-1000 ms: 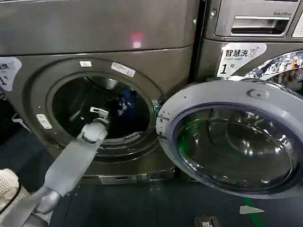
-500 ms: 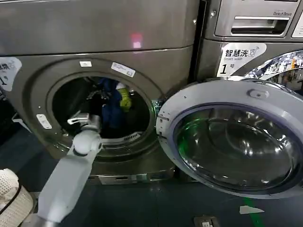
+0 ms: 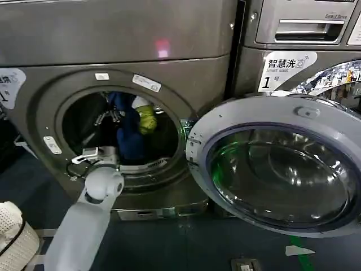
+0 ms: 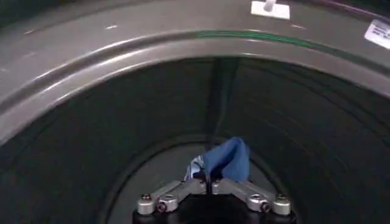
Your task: Grasp the clothes from the dryer.
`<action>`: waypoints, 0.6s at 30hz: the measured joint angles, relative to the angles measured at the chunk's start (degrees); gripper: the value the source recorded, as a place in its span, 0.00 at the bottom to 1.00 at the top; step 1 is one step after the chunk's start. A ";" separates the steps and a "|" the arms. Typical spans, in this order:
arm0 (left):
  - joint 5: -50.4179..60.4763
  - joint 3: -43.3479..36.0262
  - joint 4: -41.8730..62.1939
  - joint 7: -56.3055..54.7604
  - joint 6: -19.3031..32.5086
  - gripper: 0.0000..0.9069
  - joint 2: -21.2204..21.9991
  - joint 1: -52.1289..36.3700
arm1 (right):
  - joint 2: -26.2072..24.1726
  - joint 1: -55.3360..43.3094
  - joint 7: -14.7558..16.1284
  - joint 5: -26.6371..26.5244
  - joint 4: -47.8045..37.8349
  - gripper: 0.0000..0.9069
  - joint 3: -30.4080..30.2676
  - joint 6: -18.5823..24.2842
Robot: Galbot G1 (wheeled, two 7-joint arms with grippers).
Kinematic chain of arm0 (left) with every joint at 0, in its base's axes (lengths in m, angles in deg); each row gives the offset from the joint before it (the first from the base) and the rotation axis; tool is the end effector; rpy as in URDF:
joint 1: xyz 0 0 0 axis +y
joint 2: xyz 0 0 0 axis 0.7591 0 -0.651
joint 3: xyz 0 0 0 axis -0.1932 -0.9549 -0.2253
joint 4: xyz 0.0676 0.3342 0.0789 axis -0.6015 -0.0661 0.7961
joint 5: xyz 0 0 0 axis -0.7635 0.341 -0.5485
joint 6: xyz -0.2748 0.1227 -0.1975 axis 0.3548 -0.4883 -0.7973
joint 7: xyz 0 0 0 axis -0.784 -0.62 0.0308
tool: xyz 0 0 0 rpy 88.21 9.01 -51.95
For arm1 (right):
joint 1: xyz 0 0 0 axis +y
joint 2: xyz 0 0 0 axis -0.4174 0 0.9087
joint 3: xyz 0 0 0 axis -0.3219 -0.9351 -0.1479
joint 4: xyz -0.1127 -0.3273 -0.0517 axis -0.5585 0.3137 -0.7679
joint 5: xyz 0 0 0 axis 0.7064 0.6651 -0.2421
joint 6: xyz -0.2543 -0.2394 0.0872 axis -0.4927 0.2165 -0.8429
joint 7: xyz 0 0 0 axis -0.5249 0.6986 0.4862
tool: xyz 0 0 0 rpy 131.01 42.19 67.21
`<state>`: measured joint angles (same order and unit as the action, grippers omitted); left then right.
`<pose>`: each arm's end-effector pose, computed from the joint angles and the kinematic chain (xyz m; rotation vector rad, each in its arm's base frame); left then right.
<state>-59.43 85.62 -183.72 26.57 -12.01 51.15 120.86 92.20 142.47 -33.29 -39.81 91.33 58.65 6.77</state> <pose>0.4267 0.0144 -0.1993 -0.0056 2.6713 -0.1601 -0.0003 -0.3150 -0.0400 0.9584 2.0851 -0.4007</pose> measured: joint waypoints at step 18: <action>0.45 0.17 -1.81 -0.39 -0.14 0.00 0.16 1.11 | 0.24 0.28 0.04 0.06 0.32 1.00 0.06 -0.07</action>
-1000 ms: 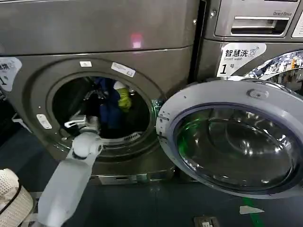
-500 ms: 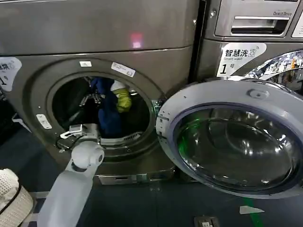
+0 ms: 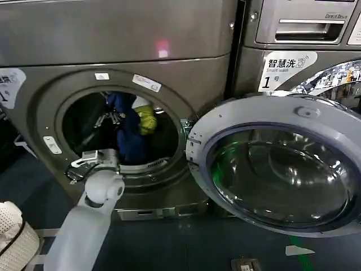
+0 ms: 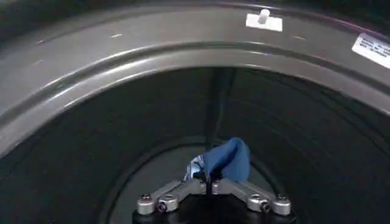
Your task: Grasp the clothes from the dryer.
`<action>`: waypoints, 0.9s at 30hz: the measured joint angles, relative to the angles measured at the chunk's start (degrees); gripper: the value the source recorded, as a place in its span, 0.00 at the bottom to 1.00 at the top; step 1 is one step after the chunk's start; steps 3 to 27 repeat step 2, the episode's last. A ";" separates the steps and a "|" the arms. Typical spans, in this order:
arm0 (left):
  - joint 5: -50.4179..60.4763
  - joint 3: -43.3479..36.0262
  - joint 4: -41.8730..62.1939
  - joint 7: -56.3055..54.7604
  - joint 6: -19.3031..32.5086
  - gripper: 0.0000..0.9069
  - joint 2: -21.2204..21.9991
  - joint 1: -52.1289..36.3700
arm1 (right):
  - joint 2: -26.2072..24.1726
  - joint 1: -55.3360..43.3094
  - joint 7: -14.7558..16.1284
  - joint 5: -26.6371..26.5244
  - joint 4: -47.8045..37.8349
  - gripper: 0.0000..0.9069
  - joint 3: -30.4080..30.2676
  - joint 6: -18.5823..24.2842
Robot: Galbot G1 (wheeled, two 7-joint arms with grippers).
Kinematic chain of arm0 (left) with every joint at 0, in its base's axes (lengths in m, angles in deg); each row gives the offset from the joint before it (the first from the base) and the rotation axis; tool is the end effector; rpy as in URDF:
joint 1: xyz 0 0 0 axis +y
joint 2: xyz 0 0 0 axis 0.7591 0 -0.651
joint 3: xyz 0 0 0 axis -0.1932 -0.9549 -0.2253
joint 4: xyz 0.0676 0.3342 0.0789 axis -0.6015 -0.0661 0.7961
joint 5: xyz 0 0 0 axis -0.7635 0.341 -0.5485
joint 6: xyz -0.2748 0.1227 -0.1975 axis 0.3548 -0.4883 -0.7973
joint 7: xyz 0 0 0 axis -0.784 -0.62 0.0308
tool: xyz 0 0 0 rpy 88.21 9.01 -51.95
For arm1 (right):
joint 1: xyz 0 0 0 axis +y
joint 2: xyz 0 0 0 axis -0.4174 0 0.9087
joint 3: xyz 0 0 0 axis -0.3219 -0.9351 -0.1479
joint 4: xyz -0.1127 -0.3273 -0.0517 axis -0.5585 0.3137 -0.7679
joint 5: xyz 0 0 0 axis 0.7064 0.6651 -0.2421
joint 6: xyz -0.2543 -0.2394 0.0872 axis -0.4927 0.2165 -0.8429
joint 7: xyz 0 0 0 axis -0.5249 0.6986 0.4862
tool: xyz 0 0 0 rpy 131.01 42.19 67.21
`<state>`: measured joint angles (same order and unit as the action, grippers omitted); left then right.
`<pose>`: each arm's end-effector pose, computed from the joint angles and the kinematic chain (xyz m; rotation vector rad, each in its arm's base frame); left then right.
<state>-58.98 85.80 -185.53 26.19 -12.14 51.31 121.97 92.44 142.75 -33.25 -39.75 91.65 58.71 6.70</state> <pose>0.4184 0.0108 -0.1973 -0.0020 2.6617 -0.1663 -0.0009 -0.3133 -0.0400 0.9578 2.0898 -0.4058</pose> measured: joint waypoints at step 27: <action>0.01 0.00 -0.02 0.00 -0.01 0.00 0.01 0.01 | 0.00 0.05 0.00 0.00 0.05 1.00 0.04 -0.02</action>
